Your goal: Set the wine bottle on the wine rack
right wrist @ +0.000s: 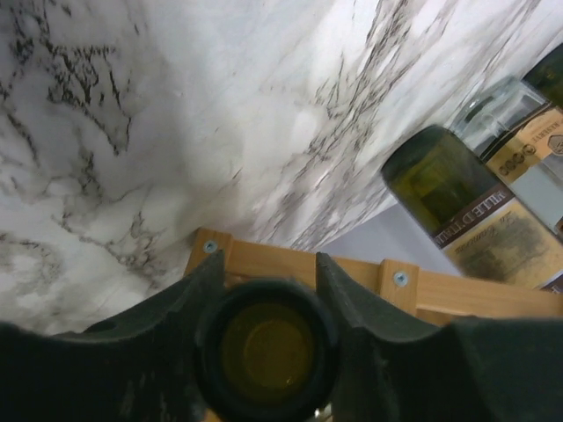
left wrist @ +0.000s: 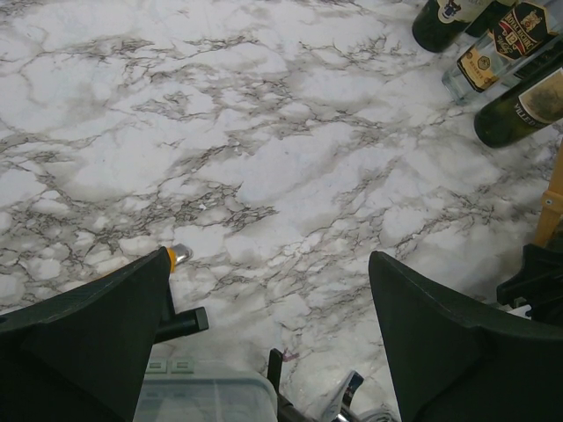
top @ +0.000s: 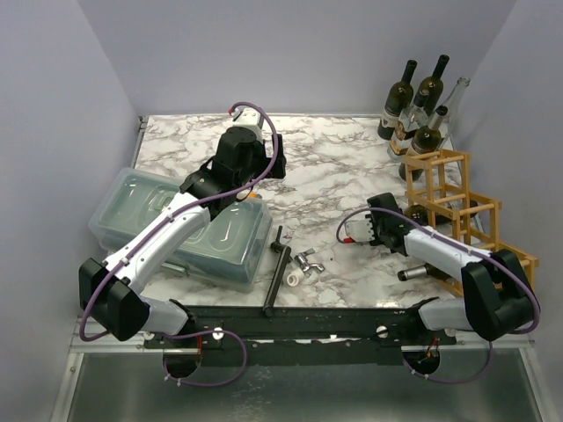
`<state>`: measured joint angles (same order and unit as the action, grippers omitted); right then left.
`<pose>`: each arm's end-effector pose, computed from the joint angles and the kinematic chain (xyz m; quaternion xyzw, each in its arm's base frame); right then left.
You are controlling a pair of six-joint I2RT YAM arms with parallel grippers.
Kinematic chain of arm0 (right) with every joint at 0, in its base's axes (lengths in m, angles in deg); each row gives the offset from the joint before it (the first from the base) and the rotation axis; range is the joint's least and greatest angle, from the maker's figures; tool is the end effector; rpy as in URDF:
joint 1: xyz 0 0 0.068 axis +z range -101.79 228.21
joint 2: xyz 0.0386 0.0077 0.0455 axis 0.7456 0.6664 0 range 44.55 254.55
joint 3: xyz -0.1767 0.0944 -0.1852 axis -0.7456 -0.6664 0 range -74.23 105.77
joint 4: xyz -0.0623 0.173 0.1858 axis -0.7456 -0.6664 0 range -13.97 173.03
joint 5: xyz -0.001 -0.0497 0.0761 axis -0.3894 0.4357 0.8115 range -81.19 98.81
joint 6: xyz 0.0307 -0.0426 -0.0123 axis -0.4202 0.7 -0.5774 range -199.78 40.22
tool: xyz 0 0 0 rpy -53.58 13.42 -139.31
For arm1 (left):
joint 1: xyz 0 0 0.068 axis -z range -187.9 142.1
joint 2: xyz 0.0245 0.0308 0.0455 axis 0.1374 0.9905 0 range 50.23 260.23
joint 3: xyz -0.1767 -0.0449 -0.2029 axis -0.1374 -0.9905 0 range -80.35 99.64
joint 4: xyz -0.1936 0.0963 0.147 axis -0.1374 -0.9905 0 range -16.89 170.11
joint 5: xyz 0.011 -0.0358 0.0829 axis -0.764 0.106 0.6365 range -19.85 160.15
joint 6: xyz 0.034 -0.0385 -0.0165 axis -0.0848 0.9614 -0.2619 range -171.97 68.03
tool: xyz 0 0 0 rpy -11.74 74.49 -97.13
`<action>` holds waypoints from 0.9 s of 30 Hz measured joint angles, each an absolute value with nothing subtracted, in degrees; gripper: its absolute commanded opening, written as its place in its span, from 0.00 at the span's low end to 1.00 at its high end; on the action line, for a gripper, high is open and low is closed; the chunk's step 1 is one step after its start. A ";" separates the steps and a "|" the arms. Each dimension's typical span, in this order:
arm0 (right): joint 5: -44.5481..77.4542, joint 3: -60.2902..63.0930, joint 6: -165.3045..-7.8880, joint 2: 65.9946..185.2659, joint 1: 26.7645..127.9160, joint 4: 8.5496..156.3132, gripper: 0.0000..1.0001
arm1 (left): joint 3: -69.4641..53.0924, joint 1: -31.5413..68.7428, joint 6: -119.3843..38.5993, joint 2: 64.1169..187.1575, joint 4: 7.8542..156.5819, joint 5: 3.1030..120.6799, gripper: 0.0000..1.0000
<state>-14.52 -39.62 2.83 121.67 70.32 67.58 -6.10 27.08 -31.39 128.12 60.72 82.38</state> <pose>0.2266 0.0768 0.1591 -0.7113 0.6190 -0.3041 0.1356 0.2608 -0.1733 0.3734 0.0456 0.8301 -0.1771 0.5267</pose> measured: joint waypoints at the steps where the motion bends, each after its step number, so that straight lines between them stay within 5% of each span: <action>1: -14.94 -39.97 3.11 121.21 70.30 67.69 0.59 | -6.10 27.08 -31.39 128.12 60.72 82.38 0.95; 15: -10.70 -41.26 0.60 109.34 75.74 64.39 0.99 | -5.48 24.57 -31.39 128.14 60.63 82.16 0.96; 27: 1.76 -42.05 -9.19 92.38 84.94 61.88 1.00 | -5.11 22.65 -32.62 129.15 60.72 80.00 0.99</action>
<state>1.76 -42.05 -9.19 92.38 84.94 61.88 -5.11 22.65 -32.62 129.15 60.72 80.00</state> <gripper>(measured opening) 0.998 0.986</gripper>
